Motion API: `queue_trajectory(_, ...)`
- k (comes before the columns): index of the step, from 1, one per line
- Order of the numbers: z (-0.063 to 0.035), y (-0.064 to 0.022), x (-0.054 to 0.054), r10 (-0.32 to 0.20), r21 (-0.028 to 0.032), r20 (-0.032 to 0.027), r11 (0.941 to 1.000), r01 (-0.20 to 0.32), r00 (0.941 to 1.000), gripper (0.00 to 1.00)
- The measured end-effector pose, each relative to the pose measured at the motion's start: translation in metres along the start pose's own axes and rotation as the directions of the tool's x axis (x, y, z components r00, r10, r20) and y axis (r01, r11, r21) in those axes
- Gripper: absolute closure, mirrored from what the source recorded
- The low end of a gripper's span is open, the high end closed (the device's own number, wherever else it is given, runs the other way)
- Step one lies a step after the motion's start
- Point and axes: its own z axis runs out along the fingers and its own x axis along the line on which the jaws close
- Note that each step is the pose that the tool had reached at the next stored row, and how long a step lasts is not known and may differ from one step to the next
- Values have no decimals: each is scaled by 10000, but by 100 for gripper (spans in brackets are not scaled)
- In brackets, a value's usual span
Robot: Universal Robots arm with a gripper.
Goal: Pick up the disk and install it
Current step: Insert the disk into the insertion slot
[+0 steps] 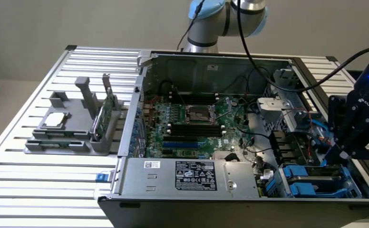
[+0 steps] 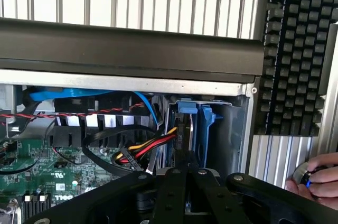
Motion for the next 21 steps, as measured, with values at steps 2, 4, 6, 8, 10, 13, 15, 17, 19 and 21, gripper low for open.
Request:
queue_trajectory(2, -1, 6, 0, -20, -3, 2, 10000, 20, 10000, 89)
queue_trajectory(4, 3, 14, 0, -44, -6, 0, 10000, 44, 10000, 89)
queue_trajectory(6, 6, 19, -1, -69, -9, 4, 10000, 69, 10000, 89)
queue_trajectory(8, 19, 24, 1, -103, -13, 2, 9999, 103, 9999, 89)
queue_trajectory(10, 33, 28, 2, -139, -18, 4, 9999, 139, 9999, 89)
queue_trajectory(13, 57, 33, 5, -194, -25, 7, 9998, 194, 9998, 89)
queue_trajectory(15, 71, 38, 7, -231, -30, 9, 9997, 232, 9997, 89)
queue_trajectory(17, 80, 44, 8, -268, -35, 12, 9996, 268, 9996, 89)
queue_trajectory(19, 90, 50, 9, -303, -39, 12, 9995, 303, 9995, 89)
queue_trajectory(21, 101, 54, 10, -335, -44, 14, 9994, 335, 9994, 89)
